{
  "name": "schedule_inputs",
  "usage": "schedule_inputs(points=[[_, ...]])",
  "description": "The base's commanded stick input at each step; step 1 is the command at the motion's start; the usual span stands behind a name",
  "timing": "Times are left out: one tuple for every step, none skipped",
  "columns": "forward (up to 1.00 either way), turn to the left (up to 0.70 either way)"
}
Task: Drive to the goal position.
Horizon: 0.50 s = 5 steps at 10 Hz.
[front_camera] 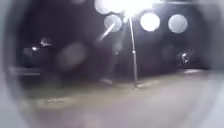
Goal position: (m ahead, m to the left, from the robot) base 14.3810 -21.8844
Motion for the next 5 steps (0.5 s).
schedule_inputs(points=[[0.0,-1.0],[0.0,-1.0],[0.0,-1.0],[0.0,-1.0],[0.0,-1.0]])
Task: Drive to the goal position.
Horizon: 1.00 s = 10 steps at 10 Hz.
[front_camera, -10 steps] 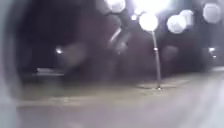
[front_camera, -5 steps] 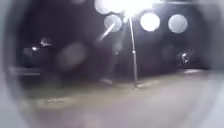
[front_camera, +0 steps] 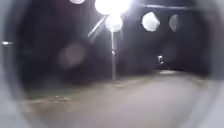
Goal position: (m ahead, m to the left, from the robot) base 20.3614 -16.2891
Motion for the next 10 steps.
schedule_inputs(points=[[0.0,-1.0],[0.0,-1.0],[0.0,-1.0],[0.0,-1.0],[0.0,-1.0],[0.96,-0.42],[1.0,-0.4],[1.0,-0.4],[1.0,-0.4],[1.0,-0.08]])
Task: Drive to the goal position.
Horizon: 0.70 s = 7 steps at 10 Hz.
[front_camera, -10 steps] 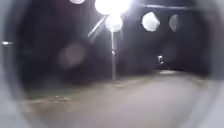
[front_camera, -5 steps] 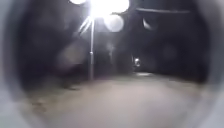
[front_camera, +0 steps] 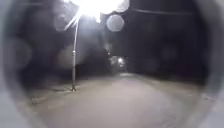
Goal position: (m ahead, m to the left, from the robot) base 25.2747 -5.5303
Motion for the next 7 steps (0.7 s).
schedule_inputs(points=[[1.0,0.0],[1.0,0.0],[1.0,0.0],[1.0,0.0],[1.0,0.0],[1.0,0.0],[1.0,0.0]])
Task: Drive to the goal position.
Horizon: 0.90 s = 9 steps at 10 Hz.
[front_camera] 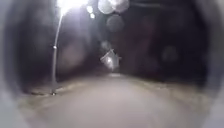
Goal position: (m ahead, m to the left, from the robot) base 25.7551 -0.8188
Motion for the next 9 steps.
schedule_inputs(points=[[1.0,0.0],[1.0,0.0],[1.0,0.0],[1.0,0.0],[1.0,0.0],[1.0,0.0],[1.0,0.0],[1.0,0.06],[1.0,0.18]])
